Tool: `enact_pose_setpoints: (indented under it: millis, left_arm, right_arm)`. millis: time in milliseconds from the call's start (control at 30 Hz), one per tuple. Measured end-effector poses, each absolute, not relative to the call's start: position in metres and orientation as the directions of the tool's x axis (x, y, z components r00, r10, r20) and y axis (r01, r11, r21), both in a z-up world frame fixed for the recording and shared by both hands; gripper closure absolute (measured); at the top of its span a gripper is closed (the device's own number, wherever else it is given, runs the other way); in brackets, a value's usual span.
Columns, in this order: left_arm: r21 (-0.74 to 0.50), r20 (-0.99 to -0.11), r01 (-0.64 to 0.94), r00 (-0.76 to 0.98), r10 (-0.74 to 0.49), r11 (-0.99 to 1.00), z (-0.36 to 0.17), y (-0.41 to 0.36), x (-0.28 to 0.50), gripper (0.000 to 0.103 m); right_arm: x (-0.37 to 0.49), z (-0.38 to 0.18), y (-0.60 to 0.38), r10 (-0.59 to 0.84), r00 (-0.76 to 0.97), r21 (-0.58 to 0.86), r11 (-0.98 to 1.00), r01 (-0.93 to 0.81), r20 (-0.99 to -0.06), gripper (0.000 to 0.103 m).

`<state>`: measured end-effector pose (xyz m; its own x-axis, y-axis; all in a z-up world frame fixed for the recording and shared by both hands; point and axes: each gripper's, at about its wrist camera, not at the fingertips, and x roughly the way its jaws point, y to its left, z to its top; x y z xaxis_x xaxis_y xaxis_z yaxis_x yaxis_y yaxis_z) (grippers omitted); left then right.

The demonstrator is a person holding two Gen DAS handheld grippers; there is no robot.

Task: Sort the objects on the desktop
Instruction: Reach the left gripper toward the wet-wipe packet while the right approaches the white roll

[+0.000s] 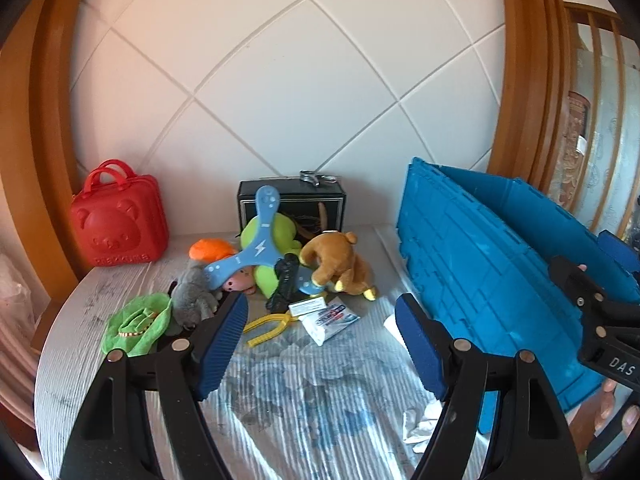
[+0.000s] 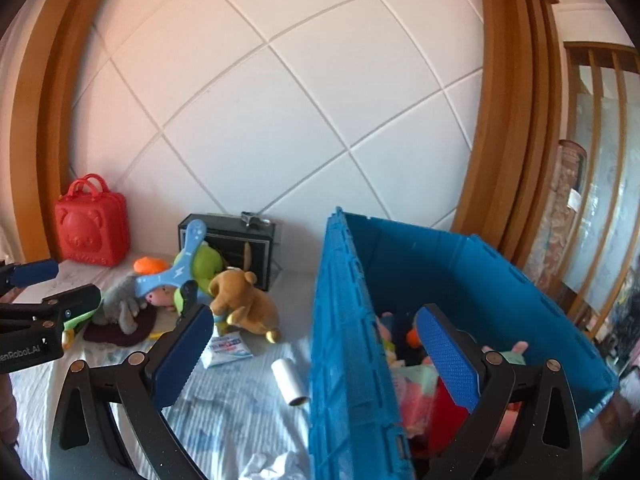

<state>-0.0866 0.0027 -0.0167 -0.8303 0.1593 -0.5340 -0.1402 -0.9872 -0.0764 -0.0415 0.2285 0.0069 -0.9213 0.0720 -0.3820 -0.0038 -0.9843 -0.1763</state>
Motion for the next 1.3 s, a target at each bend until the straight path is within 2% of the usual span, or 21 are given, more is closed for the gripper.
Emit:
enact_pose_setpoints:
  millis: [300,533,700,1100,1200,1300]
  left_arm:
    - [-0.067,-0.645,0.015,-0.763,0.032,-0.998,-0.070,-0.048,-0.145,0.027]
    - [-0.034,-0.740,0.008,-0.672,0.020,-0.999,-0.123,-0.047,-0.199,0.027]
    - [-0.016,-0.784,-0.069,-0.618,0.056,-0.997,-0.159,-0.029,-0.237,0.027]
    - [0.065,-0.839,-0.437,-0.511,0.189,-0.897,-0.249,0.040,-0.322,0.027]
    - [0.037,-0.851,-0.498,-0.470,0.233,-0.866,-0.268,0.052,-0.340,0.027]
    - [0.049,-0.862,-0.533,-0.450,0.234,-0.845,-0.285,0.063,-0.354,0.027]
  right_arm:
    - [-0.100,-0.032,0.197,-0.021,-0.887,-0.153,-0.983,0.102,-0.460,0.000]
    - [-0.156,-0.088,0.193,-0.052,-0.809,-0.099,-0.986,0.135,-0.585,0.000]
    - [-0.192,-0.129,0.189,-0.066,-0.747,-0.059,-0.988,0.140,-0.661,0.000]
    - [-0.266,-0.235,0.205,-0.010,-0.595,-0.027,-0.998,0.052,-0.804,0.000]
    - [-0.273,-0.250,0.198,0.110,-0.612,-0.181,-0.982,0.054,-0.783,0.000]
    - [-0.279,-0.266,0.188,0.117,-0.598,-0.206,-0.975,0.083,-0.793,0.000]
